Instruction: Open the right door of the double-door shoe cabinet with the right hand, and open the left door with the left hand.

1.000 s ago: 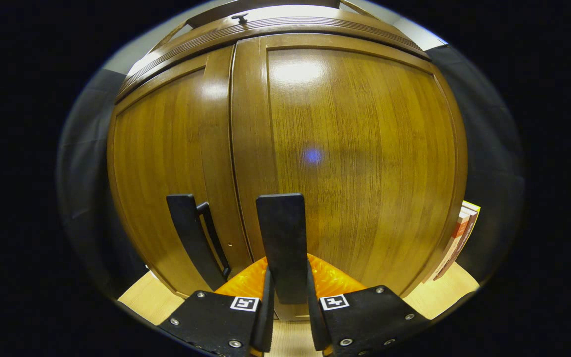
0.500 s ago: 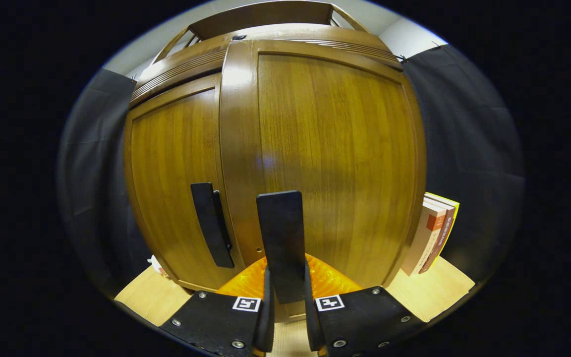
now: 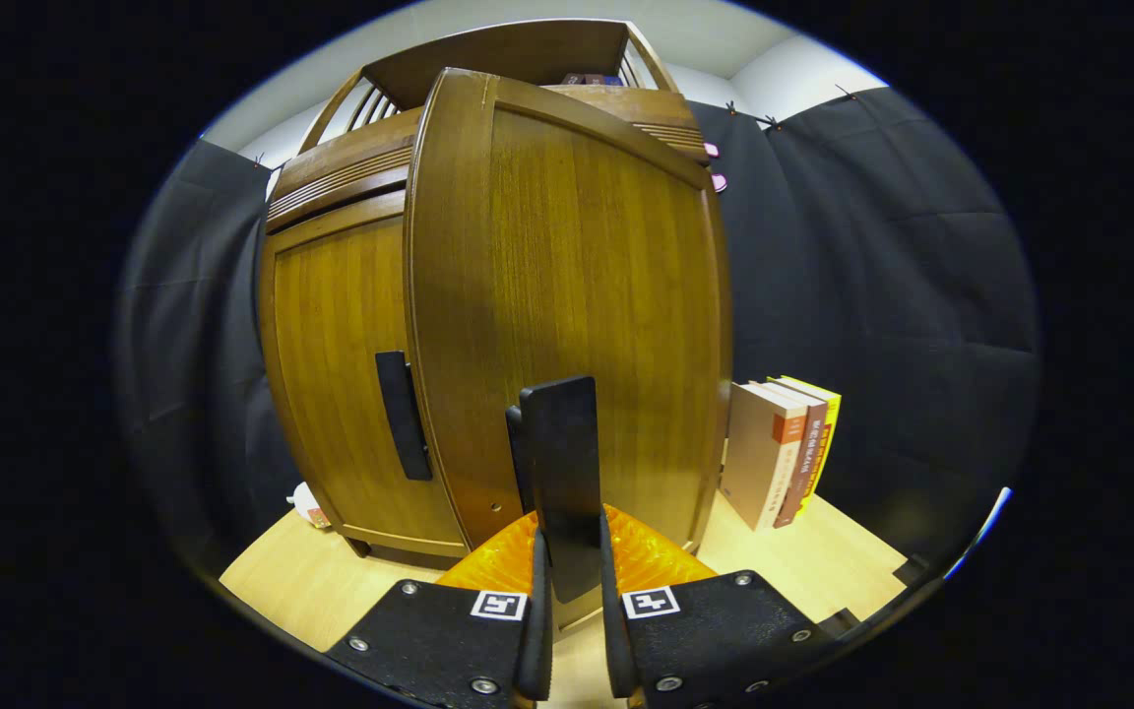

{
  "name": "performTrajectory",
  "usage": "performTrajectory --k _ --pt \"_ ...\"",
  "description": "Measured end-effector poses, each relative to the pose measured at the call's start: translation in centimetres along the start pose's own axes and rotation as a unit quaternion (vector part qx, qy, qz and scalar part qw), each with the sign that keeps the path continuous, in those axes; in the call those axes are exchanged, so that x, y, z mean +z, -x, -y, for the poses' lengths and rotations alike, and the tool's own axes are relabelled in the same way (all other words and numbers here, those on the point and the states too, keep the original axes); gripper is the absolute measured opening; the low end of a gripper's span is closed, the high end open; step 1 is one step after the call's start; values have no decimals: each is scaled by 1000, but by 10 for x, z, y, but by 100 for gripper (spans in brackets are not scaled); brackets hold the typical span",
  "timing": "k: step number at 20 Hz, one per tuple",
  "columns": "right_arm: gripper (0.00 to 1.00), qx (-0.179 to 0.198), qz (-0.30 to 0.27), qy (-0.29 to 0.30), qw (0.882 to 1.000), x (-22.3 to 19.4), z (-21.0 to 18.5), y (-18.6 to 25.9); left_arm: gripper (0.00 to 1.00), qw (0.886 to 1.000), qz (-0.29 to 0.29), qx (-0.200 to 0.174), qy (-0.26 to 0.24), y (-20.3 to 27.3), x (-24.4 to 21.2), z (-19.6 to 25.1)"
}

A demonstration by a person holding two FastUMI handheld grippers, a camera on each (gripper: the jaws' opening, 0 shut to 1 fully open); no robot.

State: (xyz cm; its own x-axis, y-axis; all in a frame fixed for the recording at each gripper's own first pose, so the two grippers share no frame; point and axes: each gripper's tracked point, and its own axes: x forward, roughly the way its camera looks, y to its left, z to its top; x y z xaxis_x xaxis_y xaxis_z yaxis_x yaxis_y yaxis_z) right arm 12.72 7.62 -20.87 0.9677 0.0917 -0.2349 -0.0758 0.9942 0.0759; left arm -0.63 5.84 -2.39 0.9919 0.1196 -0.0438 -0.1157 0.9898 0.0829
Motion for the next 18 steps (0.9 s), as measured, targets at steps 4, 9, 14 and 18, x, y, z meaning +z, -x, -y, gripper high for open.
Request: performTrajectory --k 4,9,14,18 --pt "17 -15 0 -1 1000 -1 22 16 100 1000 -4 -25 -2 -1 -3 25" --pt "14 -21 0 -1 1000 -2 45 29 97 999 -7 -51 -3 -13 -9 61" --pt "13 -29 -3 -4 1000 -2 73 40 95 997 -15 -71 1 -19 -17 98" --pt "1 -42 -7 -7 999 -3 112 51 93 997 -18 -80 0 -17 -19 132"
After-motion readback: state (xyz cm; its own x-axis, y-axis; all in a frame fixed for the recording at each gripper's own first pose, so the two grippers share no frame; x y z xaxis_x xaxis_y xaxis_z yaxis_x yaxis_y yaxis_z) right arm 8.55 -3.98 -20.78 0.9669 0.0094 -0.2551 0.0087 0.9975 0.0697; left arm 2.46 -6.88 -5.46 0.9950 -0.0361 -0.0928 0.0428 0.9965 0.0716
